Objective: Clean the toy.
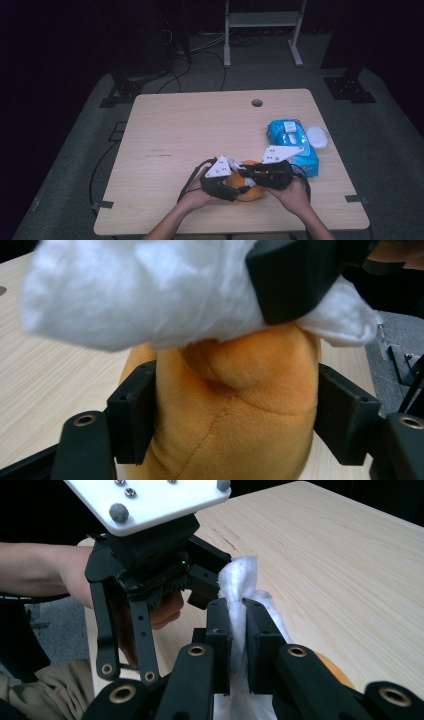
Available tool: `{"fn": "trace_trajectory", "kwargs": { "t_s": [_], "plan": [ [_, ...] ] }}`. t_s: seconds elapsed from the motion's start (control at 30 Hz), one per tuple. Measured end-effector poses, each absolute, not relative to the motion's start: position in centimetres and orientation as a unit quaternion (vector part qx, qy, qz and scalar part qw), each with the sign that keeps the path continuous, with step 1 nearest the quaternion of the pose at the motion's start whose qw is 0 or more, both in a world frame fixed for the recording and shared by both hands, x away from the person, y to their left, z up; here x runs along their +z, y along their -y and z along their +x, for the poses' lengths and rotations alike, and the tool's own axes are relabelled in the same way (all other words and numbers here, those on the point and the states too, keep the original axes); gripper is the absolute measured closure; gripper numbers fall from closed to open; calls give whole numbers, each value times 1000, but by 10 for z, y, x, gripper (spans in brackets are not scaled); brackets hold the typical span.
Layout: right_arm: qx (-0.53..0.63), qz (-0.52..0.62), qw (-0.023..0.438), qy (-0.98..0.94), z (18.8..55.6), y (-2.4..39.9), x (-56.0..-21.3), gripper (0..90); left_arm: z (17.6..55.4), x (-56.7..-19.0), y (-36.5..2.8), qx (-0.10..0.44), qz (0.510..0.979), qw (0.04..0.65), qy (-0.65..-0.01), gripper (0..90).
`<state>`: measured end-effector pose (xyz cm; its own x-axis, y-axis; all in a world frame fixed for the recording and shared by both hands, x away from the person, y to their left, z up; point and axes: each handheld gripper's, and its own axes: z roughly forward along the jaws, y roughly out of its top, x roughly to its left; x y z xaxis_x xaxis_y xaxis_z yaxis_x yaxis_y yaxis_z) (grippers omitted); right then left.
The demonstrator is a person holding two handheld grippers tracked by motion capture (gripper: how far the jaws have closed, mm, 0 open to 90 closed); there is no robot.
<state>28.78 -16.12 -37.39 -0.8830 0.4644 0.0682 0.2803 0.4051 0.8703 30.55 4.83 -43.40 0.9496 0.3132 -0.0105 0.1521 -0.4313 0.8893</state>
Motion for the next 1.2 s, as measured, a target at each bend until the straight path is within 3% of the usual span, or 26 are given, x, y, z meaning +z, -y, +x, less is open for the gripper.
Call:
{"fn": "trace_trajectory", "kwargs": {
  "t_s": [0.37, 0.77, 1.2],
  "plan": [
    [489, 301, 121, -810, 300, 214, -390, 817, 322, -439, -68, 37, 824, 538, -174, 306],
    [499, 255, 113, -820, 284, 190, -390, 816, 329, -439, -78, 24, 812, 545, -207, 302],
    [521, 349, 108, -771, 320, 227, -405, 815, 324, -439, -76, 29, 823, 538, -181, 307]
  ]
}}
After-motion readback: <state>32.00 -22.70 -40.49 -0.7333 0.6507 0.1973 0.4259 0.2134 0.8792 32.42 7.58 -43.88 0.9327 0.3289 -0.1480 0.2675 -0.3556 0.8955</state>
